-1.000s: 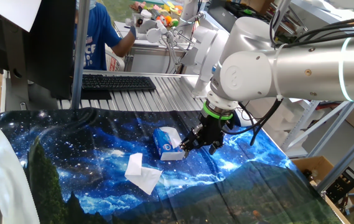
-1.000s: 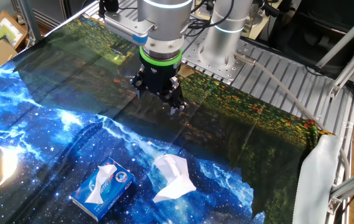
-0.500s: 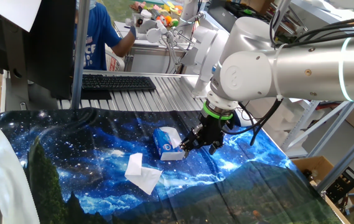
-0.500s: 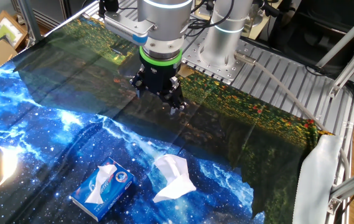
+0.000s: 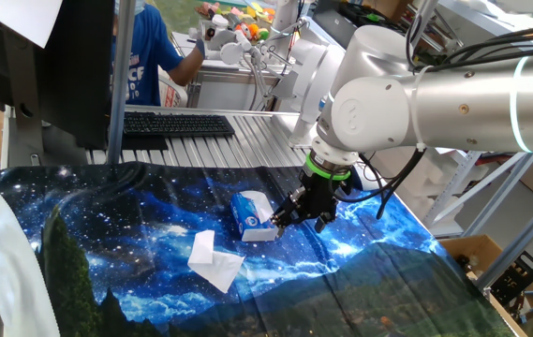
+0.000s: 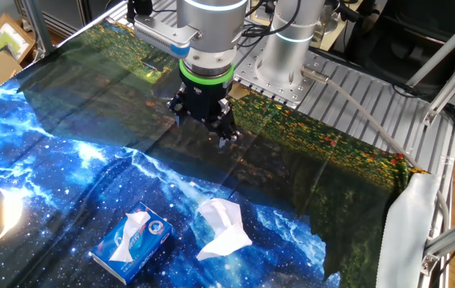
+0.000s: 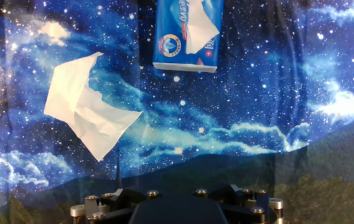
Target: Pull out a napkin
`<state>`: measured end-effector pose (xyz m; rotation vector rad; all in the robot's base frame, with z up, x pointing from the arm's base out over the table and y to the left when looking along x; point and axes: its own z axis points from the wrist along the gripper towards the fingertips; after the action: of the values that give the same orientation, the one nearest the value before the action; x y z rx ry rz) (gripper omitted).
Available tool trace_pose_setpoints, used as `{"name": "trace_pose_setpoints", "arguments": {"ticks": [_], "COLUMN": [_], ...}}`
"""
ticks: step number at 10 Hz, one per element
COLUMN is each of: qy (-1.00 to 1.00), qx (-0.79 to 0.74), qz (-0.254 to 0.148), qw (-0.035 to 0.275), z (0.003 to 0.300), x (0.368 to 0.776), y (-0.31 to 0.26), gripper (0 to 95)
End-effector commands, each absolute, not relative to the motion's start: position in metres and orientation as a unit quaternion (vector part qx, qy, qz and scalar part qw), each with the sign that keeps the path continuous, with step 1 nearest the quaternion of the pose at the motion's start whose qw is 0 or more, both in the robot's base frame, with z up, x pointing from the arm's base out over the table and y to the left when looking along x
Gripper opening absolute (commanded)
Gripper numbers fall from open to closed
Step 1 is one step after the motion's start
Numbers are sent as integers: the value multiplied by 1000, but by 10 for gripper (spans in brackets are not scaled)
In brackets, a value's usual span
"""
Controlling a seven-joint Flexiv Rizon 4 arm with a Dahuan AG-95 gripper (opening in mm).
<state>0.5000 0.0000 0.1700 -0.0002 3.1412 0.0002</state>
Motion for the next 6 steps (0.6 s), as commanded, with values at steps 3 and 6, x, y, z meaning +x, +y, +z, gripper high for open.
{"name": "trace_pose_setpoints", "arguments": {"ticks": [3, 6], "qy": [999, 999], "qx": [38, 38], "qz": [-20, -20], "qw": [18, 18], "z": [170, 170], "x": [500, 500], "y": [0, 0], "gripper": [0, 0]}}
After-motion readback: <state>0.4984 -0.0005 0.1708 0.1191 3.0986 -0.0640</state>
